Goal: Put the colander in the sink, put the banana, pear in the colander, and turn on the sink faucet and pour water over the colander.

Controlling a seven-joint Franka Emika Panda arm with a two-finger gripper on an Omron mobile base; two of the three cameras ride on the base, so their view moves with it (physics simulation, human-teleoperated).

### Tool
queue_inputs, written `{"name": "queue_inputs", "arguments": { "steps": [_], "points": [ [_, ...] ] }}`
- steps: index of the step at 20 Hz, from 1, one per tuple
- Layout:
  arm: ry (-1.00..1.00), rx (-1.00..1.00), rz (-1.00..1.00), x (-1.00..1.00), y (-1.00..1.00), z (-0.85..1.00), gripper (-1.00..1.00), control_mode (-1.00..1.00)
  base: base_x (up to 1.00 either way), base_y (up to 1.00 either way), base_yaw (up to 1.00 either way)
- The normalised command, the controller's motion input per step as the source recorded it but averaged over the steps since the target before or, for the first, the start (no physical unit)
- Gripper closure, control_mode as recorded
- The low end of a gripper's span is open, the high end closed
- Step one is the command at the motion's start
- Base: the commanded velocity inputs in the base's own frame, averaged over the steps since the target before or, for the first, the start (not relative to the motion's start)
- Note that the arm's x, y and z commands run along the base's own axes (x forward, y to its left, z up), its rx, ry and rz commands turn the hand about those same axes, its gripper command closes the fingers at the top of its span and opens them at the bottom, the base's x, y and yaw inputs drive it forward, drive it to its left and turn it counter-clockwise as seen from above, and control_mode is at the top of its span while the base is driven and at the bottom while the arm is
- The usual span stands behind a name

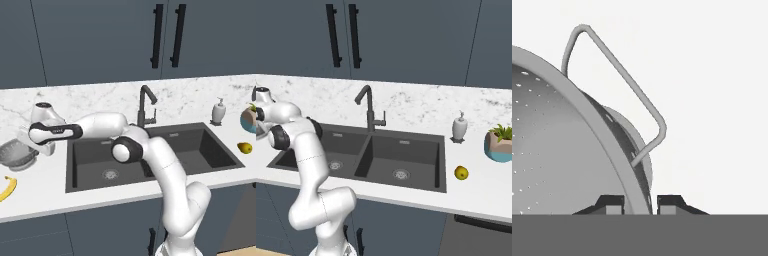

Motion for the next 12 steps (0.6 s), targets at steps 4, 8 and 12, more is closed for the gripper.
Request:
{"name": "queue_inputs", "arguments": {
  "steps": [4, 8, 12],
  "points": [
    [-0.07, 0.0, -0.04, -0.77, -0.72, -0.15, 1.0, -1.0, 0.0, 0.0, 0.0],
    [-0.07, 0.0, -0.06, -0.76, -0.98, -0.21, 1.0, -1.0, 0.0, 0.0, 0.0],
    [-0.08, 0.0, -0.1, -0.61, -1.0, -0.05, 1.0, -1.0, 0.0, 0.0, 0.0]
  ]
}}
